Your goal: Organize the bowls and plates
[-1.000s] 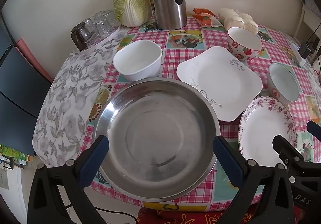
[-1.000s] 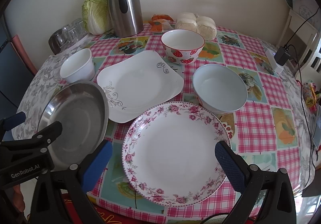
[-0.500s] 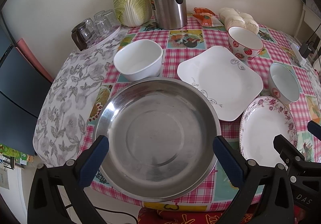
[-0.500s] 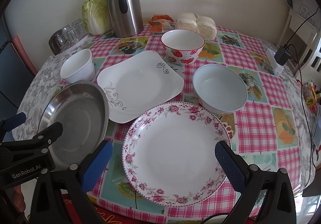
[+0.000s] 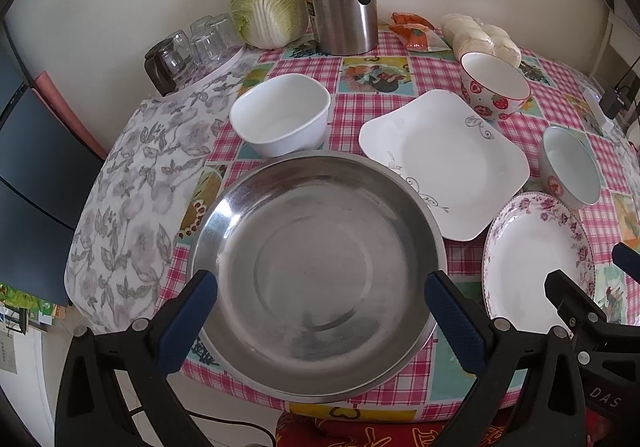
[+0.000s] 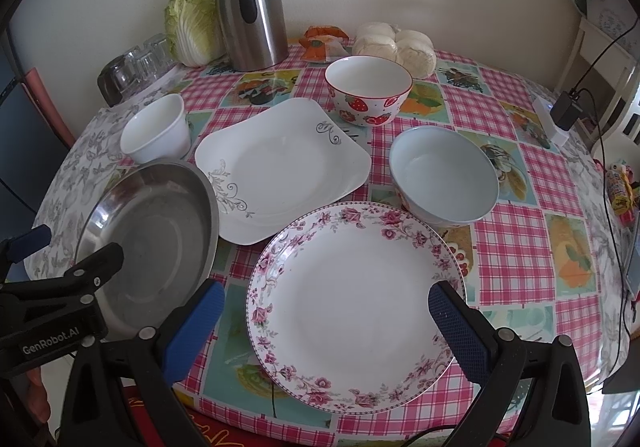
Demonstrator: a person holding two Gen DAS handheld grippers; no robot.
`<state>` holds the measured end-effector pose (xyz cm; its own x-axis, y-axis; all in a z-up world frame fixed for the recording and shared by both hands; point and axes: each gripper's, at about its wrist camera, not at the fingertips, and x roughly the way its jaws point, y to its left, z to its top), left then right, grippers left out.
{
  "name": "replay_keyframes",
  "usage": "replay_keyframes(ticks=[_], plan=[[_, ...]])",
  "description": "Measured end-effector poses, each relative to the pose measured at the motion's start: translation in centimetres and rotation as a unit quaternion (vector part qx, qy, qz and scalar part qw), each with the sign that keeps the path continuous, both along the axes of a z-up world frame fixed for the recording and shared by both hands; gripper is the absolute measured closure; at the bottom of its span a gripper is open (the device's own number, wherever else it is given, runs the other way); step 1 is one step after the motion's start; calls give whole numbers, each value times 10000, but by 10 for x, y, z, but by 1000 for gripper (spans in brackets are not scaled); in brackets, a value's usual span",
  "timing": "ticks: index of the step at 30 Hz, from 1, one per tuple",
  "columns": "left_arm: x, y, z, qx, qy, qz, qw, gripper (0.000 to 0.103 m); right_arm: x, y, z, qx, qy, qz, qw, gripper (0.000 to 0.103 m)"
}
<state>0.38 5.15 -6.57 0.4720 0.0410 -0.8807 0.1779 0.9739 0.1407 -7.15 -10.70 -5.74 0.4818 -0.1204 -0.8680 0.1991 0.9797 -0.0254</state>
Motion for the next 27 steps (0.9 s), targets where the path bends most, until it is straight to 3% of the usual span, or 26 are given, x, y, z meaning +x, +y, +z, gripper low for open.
replay_keyframes(ticks=[8, 14, 18, 19, 23, 27], plan=[[7, 11, -2, -134, 48, 174, 9997, 0, 4, 2, -3, 10, 90, 29, 10000, 0], [19, 57, -3, -231, -300, 920, 9950, 0, 17, 10, 0, 391, -144, 177, 9990, 0], [24, 90, -11, -615, -340, 1348, 9884, 0, 34, 24, -1, 584, -344, 416, 9968, 0], [26, 97, -14, -961, -333, 1368, 9854, 0, 38, 28, -3, 603, -341, 486, 9964, 0], [29, 113, -27, -1019, -394, 1538, 9820, 0, 53, 44, -19, 763, -169, 778, 9939, 11], [36, 124, -41, -1360, -94, 1545, 9785, 0, 60, 48, -35, 947, 86, 816, 9921, 23]])
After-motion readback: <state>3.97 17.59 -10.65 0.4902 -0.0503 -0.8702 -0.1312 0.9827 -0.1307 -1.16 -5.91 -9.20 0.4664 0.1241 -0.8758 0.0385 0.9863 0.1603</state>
